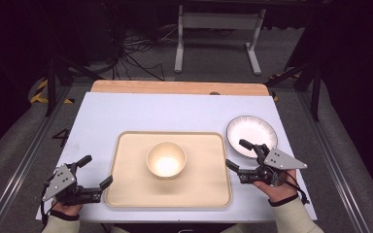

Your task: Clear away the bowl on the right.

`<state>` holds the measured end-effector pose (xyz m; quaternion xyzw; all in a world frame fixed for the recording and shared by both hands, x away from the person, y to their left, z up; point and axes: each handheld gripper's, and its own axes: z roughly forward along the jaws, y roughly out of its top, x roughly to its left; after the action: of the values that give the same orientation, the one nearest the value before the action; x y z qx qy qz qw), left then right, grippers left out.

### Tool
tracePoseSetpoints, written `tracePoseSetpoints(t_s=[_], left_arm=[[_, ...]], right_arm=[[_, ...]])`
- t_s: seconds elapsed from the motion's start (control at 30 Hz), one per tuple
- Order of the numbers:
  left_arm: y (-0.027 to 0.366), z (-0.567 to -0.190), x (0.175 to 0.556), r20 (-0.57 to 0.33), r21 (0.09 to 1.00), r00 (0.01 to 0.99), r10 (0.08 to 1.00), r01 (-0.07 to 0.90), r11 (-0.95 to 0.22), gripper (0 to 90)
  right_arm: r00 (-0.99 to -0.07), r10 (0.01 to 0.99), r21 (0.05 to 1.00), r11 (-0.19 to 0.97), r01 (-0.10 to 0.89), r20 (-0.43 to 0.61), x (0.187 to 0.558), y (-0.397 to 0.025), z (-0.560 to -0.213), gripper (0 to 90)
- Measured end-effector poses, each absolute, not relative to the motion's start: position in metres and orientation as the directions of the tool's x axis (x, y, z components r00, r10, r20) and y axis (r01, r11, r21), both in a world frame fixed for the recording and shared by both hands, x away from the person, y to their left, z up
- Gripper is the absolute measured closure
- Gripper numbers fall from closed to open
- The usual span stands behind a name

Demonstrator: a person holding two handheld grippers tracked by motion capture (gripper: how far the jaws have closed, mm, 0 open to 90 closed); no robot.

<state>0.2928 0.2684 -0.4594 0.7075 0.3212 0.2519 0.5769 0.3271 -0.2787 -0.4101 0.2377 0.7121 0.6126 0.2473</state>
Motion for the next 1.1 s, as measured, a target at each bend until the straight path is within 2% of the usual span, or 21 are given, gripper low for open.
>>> tracePoseSetpoints(t_s=[0.83,0.93,1.1], left_arm=[[0.268,-0.461,0.294,-0.014,0.977,0.671,0.741,0.167,-0.132,0.2],[0.268,-0.461,0.294,-0.019,0.977,0.670,0.742,0.170,-0.129,0.2],[0.268,-0.461,0.294,-0.021,0.977,0.672,0.741,0.170,-0.127,0.2]], right_arm=[[-0.717,0.697,0.994,0.088,0.072,-0.009,0.326,-0.287,-0.445,18.0],[-0.699,0.715,0.989,0.089,0.116,0.018,0.328,-0.286,-0.451,18.1],[-0.696,0.718,0.989,0.089,0.115,0.016,0.329,-0.285,-0.456,19.0]])
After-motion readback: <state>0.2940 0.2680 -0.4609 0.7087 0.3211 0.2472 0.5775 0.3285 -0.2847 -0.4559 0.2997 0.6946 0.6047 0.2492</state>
